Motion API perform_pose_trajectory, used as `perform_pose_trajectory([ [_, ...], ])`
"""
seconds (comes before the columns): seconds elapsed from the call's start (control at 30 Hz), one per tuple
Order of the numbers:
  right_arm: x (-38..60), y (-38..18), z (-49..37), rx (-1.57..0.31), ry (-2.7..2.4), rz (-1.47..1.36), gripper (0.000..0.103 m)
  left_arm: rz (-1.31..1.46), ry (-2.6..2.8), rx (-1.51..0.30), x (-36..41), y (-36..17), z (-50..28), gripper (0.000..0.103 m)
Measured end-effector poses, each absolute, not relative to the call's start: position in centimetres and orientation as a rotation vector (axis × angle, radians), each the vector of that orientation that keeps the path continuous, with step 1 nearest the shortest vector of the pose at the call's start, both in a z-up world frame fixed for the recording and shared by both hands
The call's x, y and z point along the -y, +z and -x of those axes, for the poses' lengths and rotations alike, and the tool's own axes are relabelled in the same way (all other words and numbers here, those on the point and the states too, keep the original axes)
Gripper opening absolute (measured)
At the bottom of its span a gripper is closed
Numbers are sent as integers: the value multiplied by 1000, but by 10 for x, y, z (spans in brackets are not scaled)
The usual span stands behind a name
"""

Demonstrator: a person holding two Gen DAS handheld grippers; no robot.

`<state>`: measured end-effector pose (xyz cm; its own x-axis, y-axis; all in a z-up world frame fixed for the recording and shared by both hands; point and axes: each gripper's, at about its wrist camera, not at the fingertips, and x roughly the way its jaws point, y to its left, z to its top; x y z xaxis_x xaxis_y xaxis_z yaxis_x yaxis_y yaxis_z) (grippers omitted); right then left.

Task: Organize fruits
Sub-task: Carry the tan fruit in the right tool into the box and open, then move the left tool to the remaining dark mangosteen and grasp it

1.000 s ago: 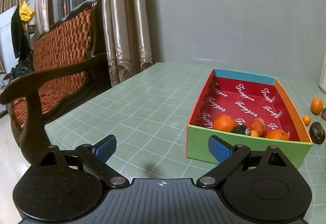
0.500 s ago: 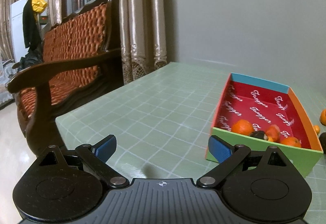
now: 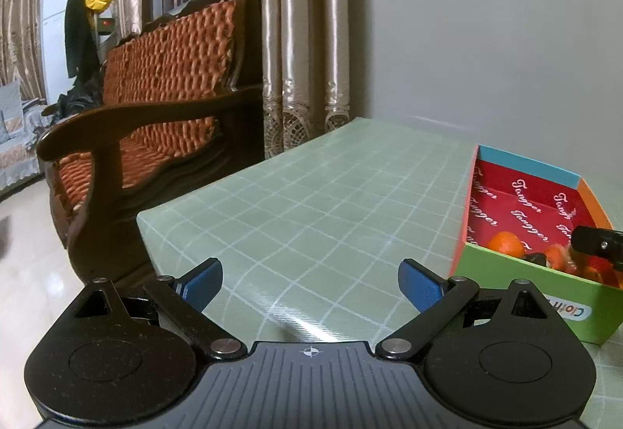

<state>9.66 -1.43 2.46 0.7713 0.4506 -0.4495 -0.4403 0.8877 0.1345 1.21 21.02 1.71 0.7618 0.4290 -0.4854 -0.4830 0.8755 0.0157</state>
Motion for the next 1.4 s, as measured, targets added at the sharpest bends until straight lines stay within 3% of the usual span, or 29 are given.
perform_pose_trajectory([
  [0.2, 19, 28, -93, -483, 468, -35, 38, 121, 491, -502, -209, 17, -13, 96],
  [0.37, 41, 38, -86, -438, 427, -53, 67, 101, 469, -499, -196, 17, -16, 96],
  [0.5, 65, 44, -80, -401, 374, -43, 70, 85, 450, -490, -184, 18, -17, 96],
  [0.57, 79, 45, -78, -388, 336, -45, 79, 76, 434, -486, -178, 18, -19, 96],
  [0.73, 120, 42, -70, -362, 214, -46, 82, 52, 391, -467, -156, 22, -24, 96],
  [0.87, 156, 35, -68, -360, 106, -92, 93, 20, 339, -448, -131, 25, -28, 96],
  [1.23, 232, 24, -45, -356, -79, -143, 93, -76, 116, -411, -40, 43, -39, 96],
  [1.4, 254, 22, -34, -341, -134, -153, 100, -118, 7, -397, 7, 50, -45, 96],
])
